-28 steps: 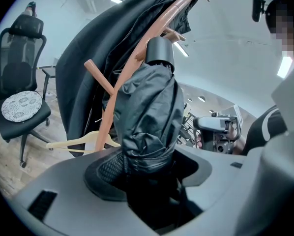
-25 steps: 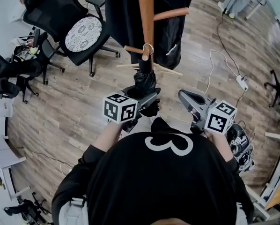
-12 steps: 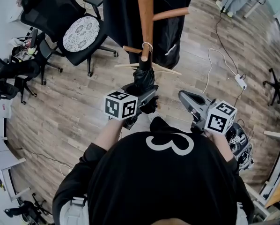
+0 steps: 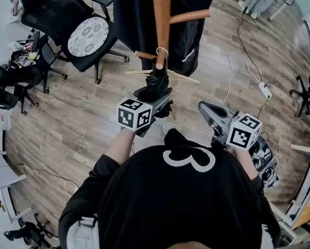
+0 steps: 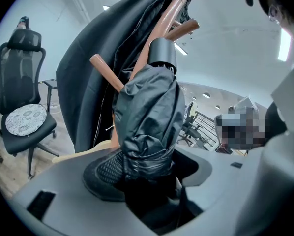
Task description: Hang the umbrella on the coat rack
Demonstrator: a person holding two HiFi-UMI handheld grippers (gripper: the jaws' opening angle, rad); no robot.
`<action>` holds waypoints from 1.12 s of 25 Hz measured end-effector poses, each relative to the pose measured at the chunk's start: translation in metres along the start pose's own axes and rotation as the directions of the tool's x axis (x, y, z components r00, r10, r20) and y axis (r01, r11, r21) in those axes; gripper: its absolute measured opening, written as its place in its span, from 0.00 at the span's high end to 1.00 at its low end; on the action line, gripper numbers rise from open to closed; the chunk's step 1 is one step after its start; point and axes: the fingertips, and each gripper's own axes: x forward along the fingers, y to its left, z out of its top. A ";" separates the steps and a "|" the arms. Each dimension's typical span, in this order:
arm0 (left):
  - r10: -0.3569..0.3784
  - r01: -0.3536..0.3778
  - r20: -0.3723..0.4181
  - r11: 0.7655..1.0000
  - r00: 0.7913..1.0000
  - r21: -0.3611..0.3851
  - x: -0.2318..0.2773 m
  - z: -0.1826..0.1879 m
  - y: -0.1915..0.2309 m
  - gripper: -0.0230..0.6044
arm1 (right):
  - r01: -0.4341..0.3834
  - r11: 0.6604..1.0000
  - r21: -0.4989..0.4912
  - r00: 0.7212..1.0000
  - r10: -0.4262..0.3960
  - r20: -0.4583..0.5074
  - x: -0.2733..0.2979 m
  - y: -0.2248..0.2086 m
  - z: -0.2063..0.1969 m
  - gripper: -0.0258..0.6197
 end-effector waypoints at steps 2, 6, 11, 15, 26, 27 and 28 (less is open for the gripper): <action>0.001 -0.001 0.005 1.000 1.000 0.014 0.002 0.000 0.003 0.53 | 0.002 1.000 0.001 1.000 -0.002 0.000 0.000 -0.001 -0.001 0.92; 0.015 -0.016 0.025 0.999 1.000 0.043 0.005 0.001 0.009 0.53 | 0.001 1.000 0.002 1.000 -0.001 -0.004 0.001 0.001 -0.003 0.92; 0.019 -0.023 0.056 0.997 0.998 0.072 0.008 0.004 0.016 0.53 | -0.003 1.000 0.000 1.000 0.003 -0.008 0.003 0.004 -0.003 0.92; 0.038 -0.043 0.074 0.996 0.997 0.073 0.009 0.006 0.023 0.51 | -0.003 1.000 -0.001 1.000 0.003 -0.008 0.004 0.007 -0.005 0.92; 0.069 -0.072 0.112 0.997 0.991 0.021 -0.020 0.008 0.029 0.51 | -0.018 1.000 -0.018 1.000 0.018 0.004 0.000 0.024 -0.009 0.92; 0.066 -0.068 0.111 0.998 0.992 0.018 -0.023 0.007 0.027 0.51 | -0.021 1.000 -0.021 1.000 0.021 0.005 0.000 0.026 -0.010 0.92; 0.063 -0.065 0.111 0.998 0.992 0.016 -0.028 0.006 0.025 0.51 | -0.024 0.999 -0.023 1.000 0.024 0.006 0.000 0.029 -0.010 0.92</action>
